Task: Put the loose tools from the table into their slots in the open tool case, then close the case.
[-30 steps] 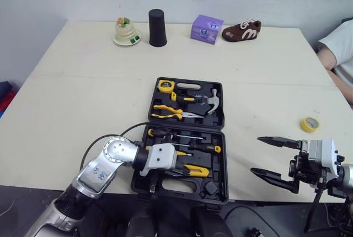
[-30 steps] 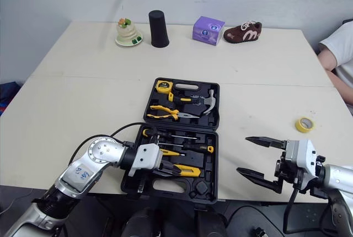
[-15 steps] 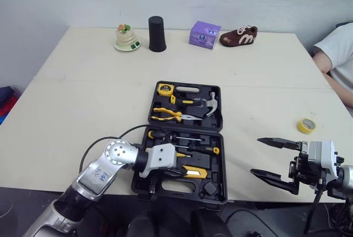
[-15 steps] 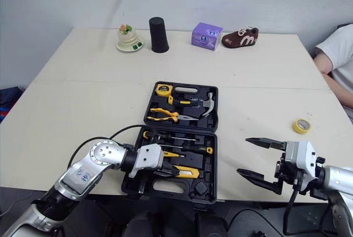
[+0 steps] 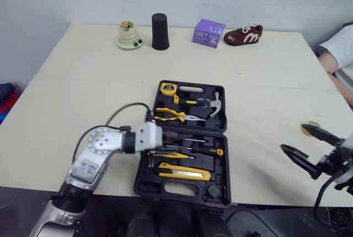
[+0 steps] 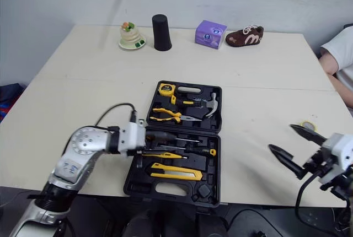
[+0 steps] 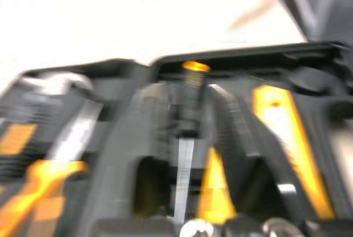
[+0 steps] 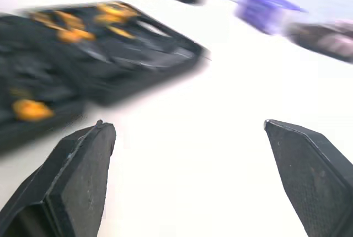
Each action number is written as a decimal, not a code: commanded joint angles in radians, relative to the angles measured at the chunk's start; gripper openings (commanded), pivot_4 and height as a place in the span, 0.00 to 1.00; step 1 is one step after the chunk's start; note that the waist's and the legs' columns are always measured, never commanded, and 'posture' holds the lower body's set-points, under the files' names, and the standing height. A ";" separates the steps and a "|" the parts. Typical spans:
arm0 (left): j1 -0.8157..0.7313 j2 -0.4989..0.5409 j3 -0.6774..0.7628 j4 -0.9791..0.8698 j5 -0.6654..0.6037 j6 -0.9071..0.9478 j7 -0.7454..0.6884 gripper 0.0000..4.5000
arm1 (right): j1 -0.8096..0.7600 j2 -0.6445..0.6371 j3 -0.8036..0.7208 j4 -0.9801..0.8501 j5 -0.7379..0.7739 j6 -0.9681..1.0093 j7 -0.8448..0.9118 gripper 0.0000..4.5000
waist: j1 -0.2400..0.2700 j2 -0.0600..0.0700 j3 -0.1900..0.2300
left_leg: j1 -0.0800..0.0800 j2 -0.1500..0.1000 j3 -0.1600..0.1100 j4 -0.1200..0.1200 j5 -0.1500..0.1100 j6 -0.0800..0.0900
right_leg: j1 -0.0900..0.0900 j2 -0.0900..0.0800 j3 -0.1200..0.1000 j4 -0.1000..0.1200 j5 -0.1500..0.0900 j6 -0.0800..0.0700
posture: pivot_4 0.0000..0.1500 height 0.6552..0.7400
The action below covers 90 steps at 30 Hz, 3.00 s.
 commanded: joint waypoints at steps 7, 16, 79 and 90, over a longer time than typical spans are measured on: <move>0.187 0.104 0.469 0.087 -0.139 0.102 0.157 0.99 | 0.039 0.072 -0.225 0.258 -0.080 -0.191 -0.239 1.00 | -0.011 0.002 0.002 | 0.000 0.002 0.001 0.000 -0.002 -0.002 | -0.001 0.002 0.001 0.000 -0.003 0.001 | 1.00 1.00; 0.414 0.041 0.831 0.126 -0.138 0.071 0.421 0.99 | 0.099 0.128 -0.273 0.373 -0.100 -0.206 -0.430 1.00 | -0.030 0.002 0.003 | 0.001 0.001 0.001 -0.002 -0.007 -0.005 | 0.000 -0.001 0.000 -0.001 -0.003 0.000 | 1.00 1.00; 0.115 0.264 0.345 -0.370 -0.512 0.550 0.088 0.99 | -1.176 -0.352 0.787 1.182 -0.616 0.234 0.324 1.00 | -0.061 0.009 0.011 | 0.000 0.011 0.024 0.005 -0.004 -0.007 | -0.016 0.014 0.015 0.008 -0.002 0.003 | 1.00 1.00; 0.095 0.268 0.315 -0.360 -0.506 0.534 0.054 1.00 | -1.229 -0.351 0.801 1.216 -0.675 0.165 0.345 0.82 | -0.061 0.009 0.011 | 0.000 0.011 0.024 0.010 -0.004 -0.007 | -0.017 0.014 0.015 0.014 -0.002 0.003 | 1.00 1.00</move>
